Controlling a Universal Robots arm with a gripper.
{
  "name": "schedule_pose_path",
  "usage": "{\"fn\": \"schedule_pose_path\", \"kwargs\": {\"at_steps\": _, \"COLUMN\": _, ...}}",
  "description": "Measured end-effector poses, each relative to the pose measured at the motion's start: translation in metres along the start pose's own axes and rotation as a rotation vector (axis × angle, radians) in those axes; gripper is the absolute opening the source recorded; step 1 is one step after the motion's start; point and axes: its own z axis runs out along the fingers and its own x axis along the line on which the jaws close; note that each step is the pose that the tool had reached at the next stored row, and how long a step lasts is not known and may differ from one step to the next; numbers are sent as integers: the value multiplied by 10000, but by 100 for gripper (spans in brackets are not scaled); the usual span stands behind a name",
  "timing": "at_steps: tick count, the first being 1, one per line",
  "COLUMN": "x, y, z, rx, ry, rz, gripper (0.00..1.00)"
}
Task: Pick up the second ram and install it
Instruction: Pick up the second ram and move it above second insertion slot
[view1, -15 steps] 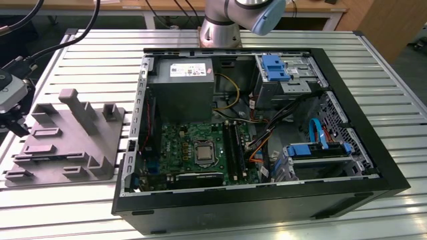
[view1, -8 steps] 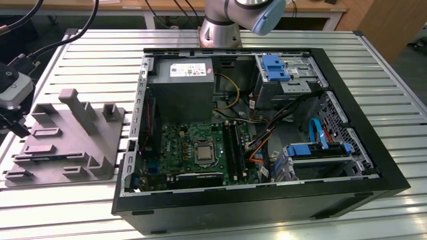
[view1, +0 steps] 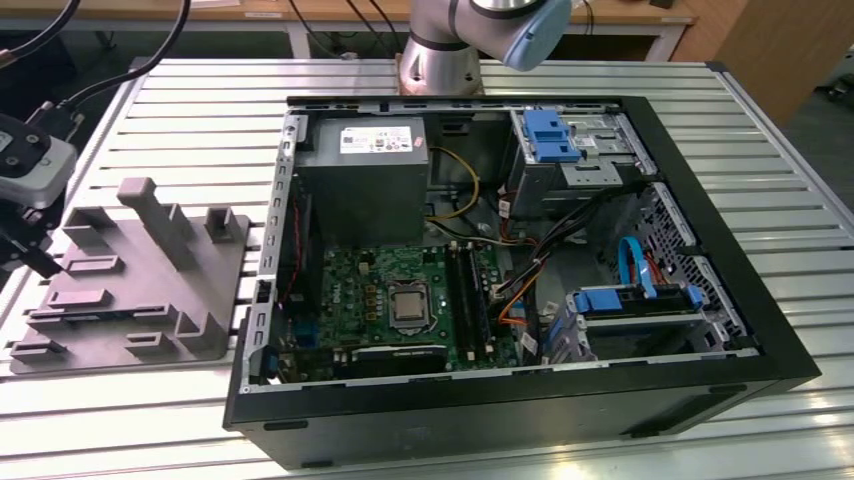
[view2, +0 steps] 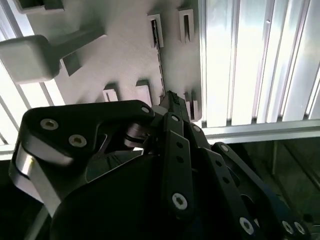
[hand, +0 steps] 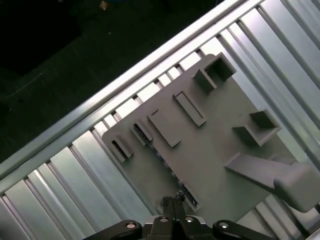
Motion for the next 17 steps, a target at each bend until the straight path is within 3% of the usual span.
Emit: {"fn": "schedule_pose_path", "kwargs": {"at_steps": 17, "x": 2, "y": -3, "z": 71, "rx": -77, "ry": 138, "rz": -3098, "gripper": 10}}
